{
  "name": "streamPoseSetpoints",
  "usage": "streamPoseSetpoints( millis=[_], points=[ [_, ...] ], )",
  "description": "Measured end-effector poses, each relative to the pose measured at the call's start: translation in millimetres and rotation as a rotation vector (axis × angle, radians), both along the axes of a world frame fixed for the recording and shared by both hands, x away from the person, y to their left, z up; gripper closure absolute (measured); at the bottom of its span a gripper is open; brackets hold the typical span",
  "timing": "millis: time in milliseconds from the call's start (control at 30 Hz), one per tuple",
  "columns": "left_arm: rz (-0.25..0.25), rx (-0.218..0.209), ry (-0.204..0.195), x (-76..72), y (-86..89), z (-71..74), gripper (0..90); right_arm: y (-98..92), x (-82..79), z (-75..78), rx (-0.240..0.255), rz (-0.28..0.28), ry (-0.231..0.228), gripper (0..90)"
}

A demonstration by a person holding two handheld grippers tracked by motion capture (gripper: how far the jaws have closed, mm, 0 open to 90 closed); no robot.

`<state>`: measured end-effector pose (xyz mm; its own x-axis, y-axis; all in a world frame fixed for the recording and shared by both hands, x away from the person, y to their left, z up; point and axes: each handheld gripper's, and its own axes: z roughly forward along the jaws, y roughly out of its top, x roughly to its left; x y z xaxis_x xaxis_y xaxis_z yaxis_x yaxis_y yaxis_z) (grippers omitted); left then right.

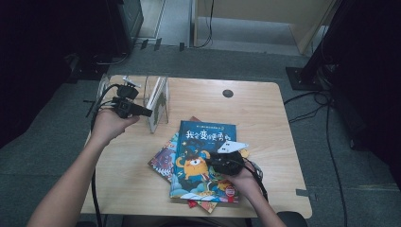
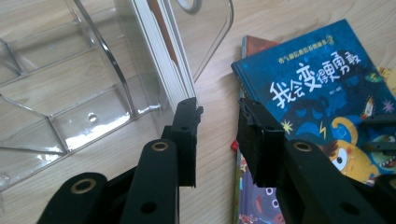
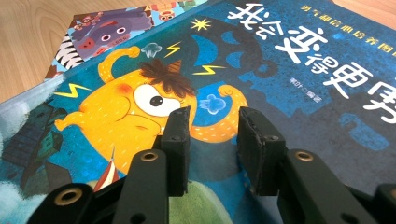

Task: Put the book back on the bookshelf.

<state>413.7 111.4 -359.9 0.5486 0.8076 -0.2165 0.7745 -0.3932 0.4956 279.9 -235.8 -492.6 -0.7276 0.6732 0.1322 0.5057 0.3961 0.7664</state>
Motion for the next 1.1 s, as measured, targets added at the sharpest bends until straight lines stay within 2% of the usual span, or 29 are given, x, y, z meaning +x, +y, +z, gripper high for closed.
streamPoseSetpoints(
  millis=[133, 333, 567, 733, 833, 1100],
  points=[
    [-0.007, -0.022, 0.002, -5.0, -0.8, -9.6, 72.4, -3.8, 1.5, 0.5, 0.012, -0.017, 0.018, 68.1],
    [-0.041, -0.026, 0.009, -14.0, -5.1, -26.1, 73.6, -11.1, 2.2, 0.5, 0.007, -0.033, 0.013, 70.7],
    [-0.050, -0.037, 0.011, -21.5, -7.4, -41.3, 75.5, -16.8, 2.2, -0.2, 0.001, -0.039, 0.001, 73.4],
    [-0.075, -0.040, 0.013, -27.0, -12.0, -49.0, 76.6, -21.3, 2.5, -0.6, 0.004, -0.051, 0.000, 75.4],
    [-0.076, -0.065, 0.013, -30.8, -14.9, -52.0, 77.6, -23.6, 2.7, -0.7, 0.003, -0.056, -0.003, 75.7],
    [-0.088, -0.083, 0.023, -38.4, -18.5, -66.2, 78.8, -30.0, 3.7, -1.1, -0.001, -0.070, -0.009, 78.4]
  ],
)
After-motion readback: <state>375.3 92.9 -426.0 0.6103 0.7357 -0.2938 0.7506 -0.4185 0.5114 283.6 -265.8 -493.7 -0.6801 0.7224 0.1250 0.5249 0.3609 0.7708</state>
